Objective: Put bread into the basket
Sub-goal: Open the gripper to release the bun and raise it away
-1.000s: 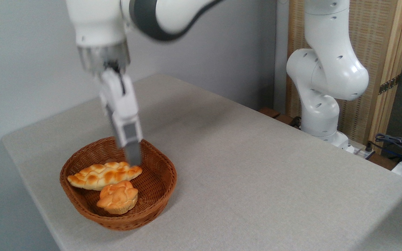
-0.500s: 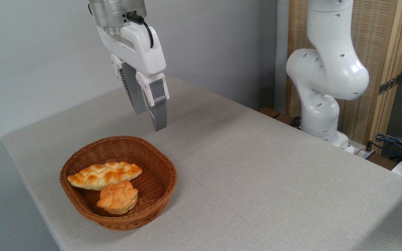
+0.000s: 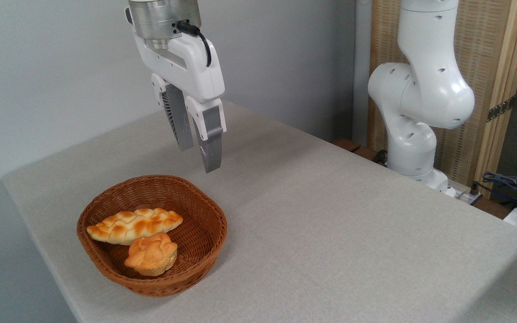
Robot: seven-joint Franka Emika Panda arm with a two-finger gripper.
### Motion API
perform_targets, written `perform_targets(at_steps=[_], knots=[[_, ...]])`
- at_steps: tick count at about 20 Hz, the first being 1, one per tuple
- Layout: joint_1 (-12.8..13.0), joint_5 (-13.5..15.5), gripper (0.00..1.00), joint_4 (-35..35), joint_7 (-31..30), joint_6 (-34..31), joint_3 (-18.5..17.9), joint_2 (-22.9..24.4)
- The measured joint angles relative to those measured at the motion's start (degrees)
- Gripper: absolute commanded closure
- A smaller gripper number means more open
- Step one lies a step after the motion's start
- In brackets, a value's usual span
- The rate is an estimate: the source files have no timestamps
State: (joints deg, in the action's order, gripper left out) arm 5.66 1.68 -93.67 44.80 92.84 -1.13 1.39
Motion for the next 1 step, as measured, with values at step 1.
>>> perform_targets(at_steps=[1], knots=[[0.0,0.0,0.00,0.0,0.0,0.0,0.0,0.0]])
